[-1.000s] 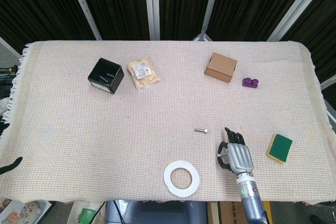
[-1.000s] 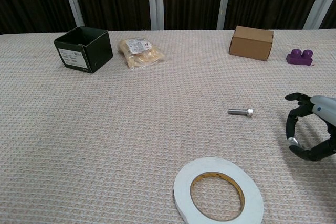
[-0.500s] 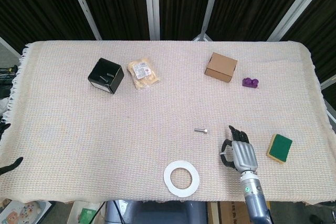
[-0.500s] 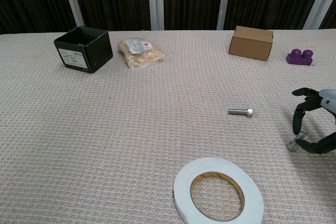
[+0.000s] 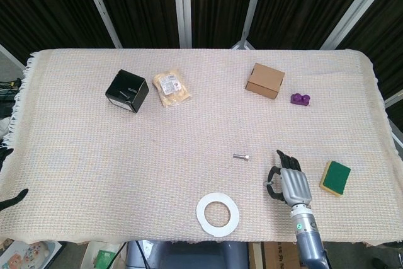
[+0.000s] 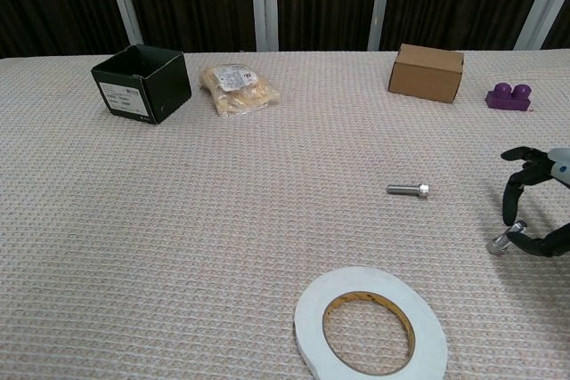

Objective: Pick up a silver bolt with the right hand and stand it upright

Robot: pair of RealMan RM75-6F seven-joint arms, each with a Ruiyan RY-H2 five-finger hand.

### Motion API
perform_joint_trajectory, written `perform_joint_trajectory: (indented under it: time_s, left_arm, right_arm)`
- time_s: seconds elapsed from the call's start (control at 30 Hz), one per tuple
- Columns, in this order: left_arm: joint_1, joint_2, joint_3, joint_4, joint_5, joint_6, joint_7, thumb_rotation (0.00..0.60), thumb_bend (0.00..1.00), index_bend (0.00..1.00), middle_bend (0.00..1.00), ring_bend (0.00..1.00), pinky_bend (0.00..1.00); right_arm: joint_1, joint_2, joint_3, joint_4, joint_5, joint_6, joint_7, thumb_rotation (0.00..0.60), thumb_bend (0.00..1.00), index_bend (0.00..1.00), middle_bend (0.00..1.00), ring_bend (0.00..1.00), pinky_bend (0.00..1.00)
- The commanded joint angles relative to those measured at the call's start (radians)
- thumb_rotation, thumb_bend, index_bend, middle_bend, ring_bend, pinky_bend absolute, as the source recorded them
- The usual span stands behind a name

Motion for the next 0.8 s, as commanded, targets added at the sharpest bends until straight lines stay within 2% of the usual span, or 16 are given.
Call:
perform_joint_trajectory:
  time_s: [0.03,0.13,0.4,0.5,0.7,0.8]
  left_arm:
    - [0.0,0.0,0.0,0.0,0.0,0.001,-0.001,0.6,0.15,0.18,0.14,0.01,0.05]
    - [0.0,0.0,0.0,0.001,0.0,0.0,-0.002,0.6,0.15,0.18,0.14,0.01,0.05]
    - [0.0,0.0,0.0,0.001,0.0,0.0,0.0,0.6,0.15,0.18,0.14,0.01,0.05]
    - [0.0,0.001,0.0,0.001,0.0,0.001,-0.002,0.6,0.15,0.18,0.14,0.01,0.05]
    - [0.001,0.002,-0.001,0.001,-0.002,0.001,-0.006,0.6,0.15,0.18,0.14,0.01,0.05]
    - [0.0,0.002,-0.001,0.001,-0.002,-0.001,-0.006,0.6,0.15,0.18,0.14,0.01,0.05]
  right_arm:
    - [0.001,0.0,-0.002,-0.001,0.001,0.001,0.0,0.6,0.36,0.58,0.0,0.08,0.01]
    - [0.003,0.002,-0.008,-0.002,0.001,-0.001,-0.003,0.6,0.36,0.55,0.0,0.08,0.01]
    - [0.014,0.019,-0.02,-0.024,-0.012,-0.014,-0.004,0.6,0.36,0.31,0.0,0.05,0.01]
    - [0.019,0.017,-0.017,-0.023,-0.021,-0.001,-0.018,0.6,0.36,0.25,0.0,0.04,0.0]
    - [0.03,0.017,0.002,-0.064,-0.053,0.046,-0.058,0.6,0.36,0.23,0.0,0.03,0.0]
    - [0.049,0.005,0.011,-0.093,-0.079,0.074,-0.123,0.6,0.36,0.23,0.0,0.03,0.0]
